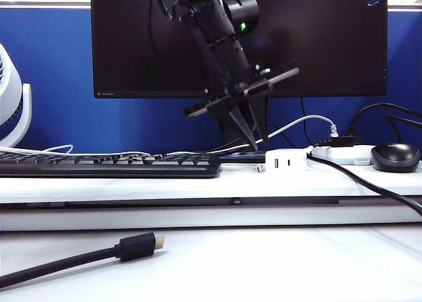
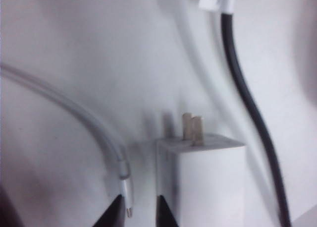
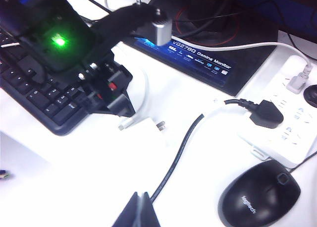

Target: Pick up the Type-C charging cable and the charging base, insert one end of the Type-C charger into the corresponding slot on the base, and finally place the plugged-in charger back on the table.

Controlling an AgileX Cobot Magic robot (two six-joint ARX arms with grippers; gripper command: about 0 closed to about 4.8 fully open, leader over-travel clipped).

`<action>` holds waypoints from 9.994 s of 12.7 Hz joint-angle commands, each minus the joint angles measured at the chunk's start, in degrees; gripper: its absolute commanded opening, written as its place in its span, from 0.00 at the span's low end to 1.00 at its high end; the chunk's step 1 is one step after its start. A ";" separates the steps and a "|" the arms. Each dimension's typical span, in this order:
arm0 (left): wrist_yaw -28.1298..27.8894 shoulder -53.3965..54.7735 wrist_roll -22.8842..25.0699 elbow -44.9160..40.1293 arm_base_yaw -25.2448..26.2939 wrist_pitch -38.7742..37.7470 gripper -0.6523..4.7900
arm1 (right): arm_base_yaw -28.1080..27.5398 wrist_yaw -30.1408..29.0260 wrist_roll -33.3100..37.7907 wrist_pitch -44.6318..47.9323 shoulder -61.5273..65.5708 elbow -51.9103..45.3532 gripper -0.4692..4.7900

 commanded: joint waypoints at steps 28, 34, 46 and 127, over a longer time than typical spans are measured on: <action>-1.77 3.43 -1.22 0.31 -2.43 -2.93 0.11 | 1.57 -0.24 -0.31 0.92 -0.17 0.20 0.09; 6.12 -0.46 1.66 0.33 -2.34 -3.41 0.11 | 1.57 -0.26 -0.28 1.36 -0.17 0.22 0.09; 29.94 -13.55 7.96 0.35 5.33 -2.60 0.11 | 1.27 -16.72 25.00 15.32 1.01 0.20 0.20; 15.82 -30.38 4.20 0.66 11.67 15.74 0.11 | -5.90 -22.88 46.38 20.96 4.35 0.28 0.89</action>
